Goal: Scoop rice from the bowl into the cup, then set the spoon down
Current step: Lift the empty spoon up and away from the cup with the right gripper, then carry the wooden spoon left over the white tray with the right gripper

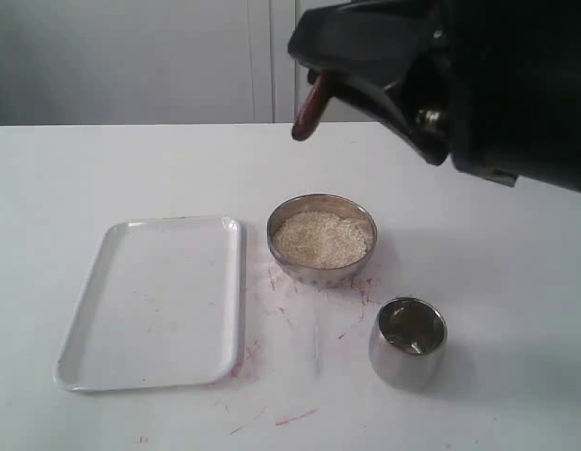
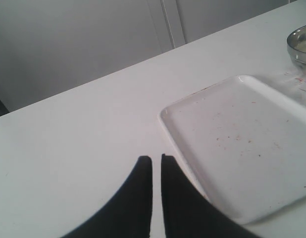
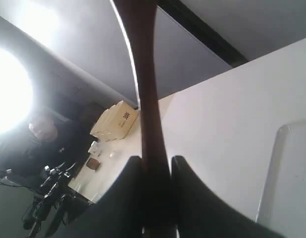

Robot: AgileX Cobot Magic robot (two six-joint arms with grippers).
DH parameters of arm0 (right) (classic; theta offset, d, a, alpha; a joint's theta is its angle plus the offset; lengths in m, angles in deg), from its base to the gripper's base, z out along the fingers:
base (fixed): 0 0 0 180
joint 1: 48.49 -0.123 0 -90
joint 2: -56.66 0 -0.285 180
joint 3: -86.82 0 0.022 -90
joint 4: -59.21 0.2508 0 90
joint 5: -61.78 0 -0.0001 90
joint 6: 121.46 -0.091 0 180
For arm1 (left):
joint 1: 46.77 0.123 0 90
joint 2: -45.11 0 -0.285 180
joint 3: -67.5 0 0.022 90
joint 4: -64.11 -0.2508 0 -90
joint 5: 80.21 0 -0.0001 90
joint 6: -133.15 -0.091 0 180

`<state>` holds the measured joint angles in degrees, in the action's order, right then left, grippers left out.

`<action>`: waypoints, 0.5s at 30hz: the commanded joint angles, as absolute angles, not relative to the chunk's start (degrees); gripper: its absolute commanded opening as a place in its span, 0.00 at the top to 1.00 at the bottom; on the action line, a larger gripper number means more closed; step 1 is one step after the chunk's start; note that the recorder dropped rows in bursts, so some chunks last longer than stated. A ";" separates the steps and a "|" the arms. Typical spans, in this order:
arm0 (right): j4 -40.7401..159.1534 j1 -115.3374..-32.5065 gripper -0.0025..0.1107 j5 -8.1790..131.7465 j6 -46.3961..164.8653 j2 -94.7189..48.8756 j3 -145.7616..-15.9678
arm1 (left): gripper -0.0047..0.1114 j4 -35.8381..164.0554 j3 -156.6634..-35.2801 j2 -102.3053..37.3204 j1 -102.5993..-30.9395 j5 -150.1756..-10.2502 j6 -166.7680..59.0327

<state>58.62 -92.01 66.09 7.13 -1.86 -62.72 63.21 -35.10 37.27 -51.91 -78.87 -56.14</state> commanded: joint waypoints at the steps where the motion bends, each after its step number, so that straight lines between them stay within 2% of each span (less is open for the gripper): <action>1: 59.21 -92.09 0.98 65.17 6.85 -4.69 -63.66 | 0.84 63.60 -35.28 37.32 -52.07 -78.97 -56.06; 6: 59.21 -94.20 0.98 65.78 10.85 -8.05 -67.38 | 0.84 63.60 -35.28 37.32 -52.07 -78.97 -56.06; 15: 59.21 -97.91 0.98 81.13 22.17 -18.01 -80.25 | 0.84 63.60 -35.28 37.32 -52.07 -78.97 -56.06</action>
<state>59.21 -97.13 76.92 18.09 -15.66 -76.61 63.21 -35.10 37.27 -51.91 -78.87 -56.14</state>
